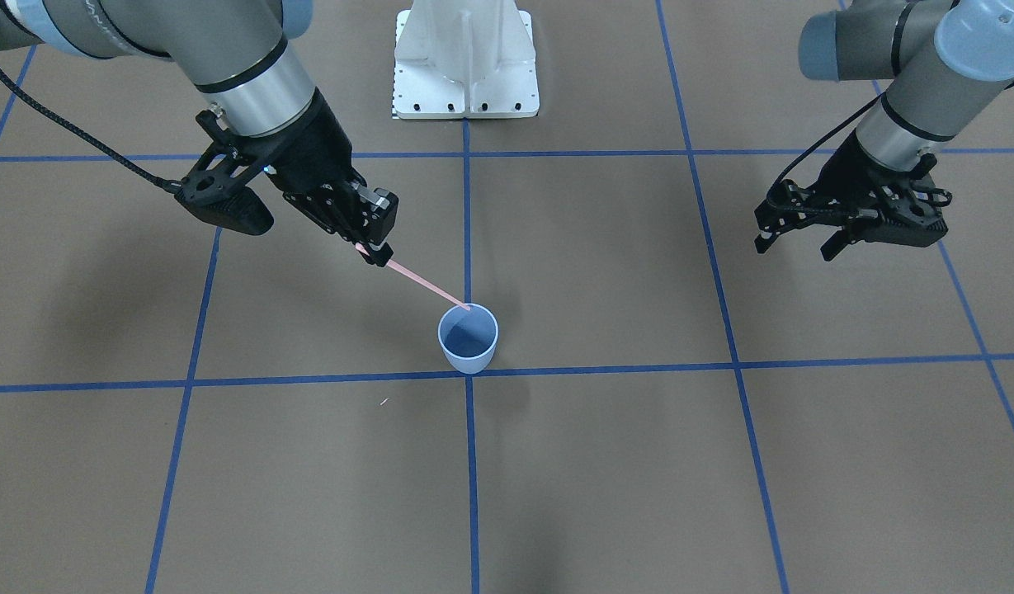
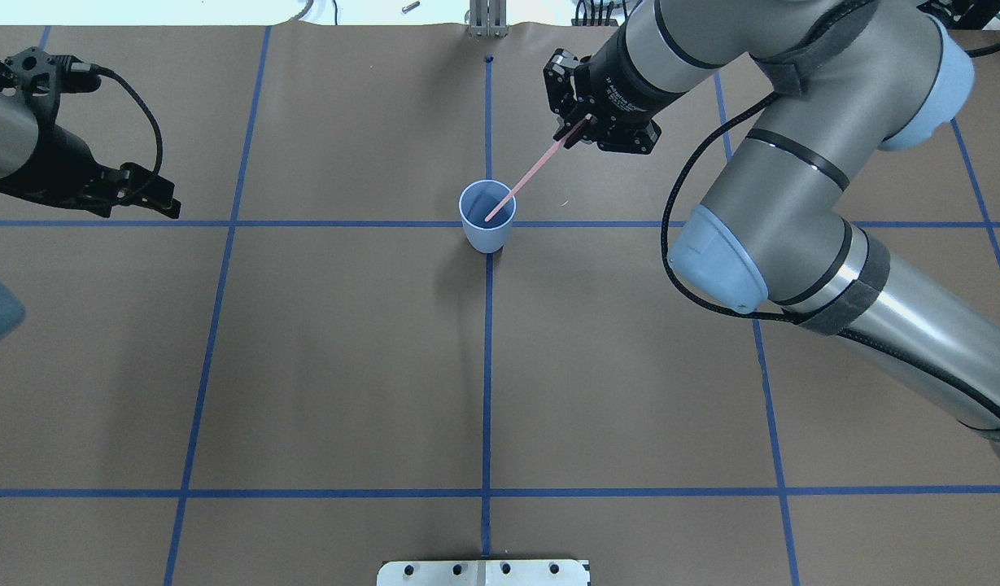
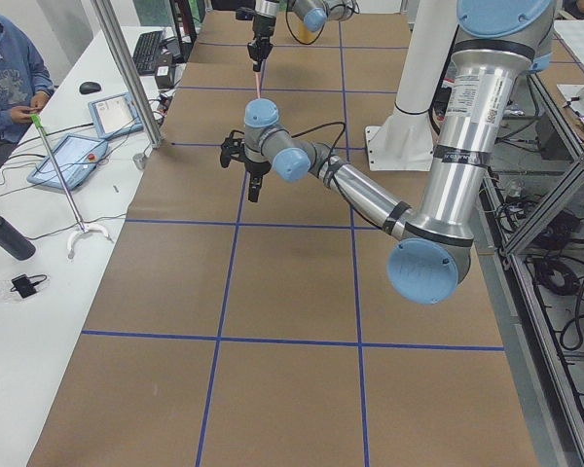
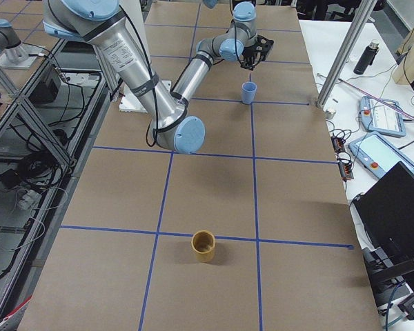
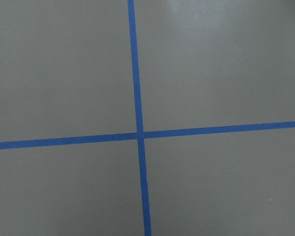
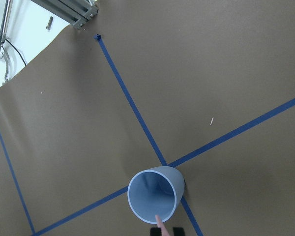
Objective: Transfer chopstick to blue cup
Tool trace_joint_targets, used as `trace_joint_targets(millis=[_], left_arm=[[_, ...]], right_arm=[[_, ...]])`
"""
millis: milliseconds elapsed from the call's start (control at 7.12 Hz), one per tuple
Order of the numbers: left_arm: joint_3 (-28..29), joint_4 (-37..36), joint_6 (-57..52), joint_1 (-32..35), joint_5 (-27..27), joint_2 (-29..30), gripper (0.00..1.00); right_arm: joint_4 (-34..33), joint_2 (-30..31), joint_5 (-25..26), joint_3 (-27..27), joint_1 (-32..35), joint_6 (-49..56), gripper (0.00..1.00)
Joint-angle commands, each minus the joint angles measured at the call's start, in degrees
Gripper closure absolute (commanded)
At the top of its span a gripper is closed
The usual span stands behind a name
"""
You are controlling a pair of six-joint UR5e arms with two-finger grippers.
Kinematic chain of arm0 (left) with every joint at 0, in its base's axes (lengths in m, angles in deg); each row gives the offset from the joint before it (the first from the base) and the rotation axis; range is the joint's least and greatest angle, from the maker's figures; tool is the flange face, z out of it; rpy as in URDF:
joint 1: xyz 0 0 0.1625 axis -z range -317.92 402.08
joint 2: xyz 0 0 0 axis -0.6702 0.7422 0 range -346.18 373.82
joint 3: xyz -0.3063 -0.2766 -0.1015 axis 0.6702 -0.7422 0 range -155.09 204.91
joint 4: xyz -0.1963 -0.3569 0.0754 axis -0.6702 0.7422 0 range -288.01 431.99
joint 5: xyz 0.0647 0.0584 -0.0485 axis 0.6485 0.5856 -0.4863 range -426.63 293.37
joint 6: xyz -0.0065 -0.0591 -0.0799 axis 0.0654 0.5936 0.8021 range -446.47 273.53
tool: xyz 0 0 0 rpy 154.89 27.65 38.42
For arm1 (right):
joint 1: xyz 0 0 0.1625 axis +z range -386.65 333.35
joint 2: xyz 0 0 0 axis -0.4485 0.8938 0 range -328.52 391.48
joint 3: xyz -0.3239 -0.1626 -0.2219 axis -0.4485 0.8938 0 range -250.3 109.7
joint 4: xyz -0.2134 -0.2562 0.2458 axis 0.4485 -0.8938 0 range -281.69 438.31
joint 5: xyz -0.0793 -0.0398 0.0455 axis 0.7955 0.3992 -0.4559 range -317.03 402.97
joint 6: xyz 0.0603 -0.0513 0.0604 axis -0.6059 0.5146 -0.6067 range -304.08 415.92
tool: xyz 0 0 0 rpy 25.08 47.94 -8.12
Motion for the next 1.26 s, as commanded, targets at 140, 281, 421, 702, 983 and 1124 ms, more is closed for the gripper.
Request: trace_joint_targets(millis=[140, 281, 421, 702, 983, 1124], left_arm=[[-0.1, 0.0, 0.1, 0.0, 0.0, 0.0, 0.03], [-0.1, 0.0, 0.1, 0.1, 0.0, 0.0, 0.03], [-0.1, 0.0, 0.1, 0.0, 0.0, 0.0, 0.03], [0.0, 0.0, 0.3, 0.0, 0.1, 0.0, 0.03], [-0.1, 0.0, 0.7, 0.0, 0.2, 0.1, 0.03], [-0.1, 0.0, 0.7, 0.0, 0.1, 0.1, 0.03]], right_arm=[[0.6, -0.1, 1.0, 1.2, -0.5, 0.3, 1.0], [0.9, -0.1, 2.2, 2.2, -1.8, 0.6, 1.0], [1.0, -0.1, 3.7, 2.7, -2.8, 1.0, 1.0], [3.8, -0.3, 5.7, 4.9, -3.7, 1.9, 0.8], [7.2, -1.0, 6.0, 7.4, -3.8, 1.5, 0.27], [7.1, -0.3, 5.5, 5.6, -3.5, 1.6, 0.0]])
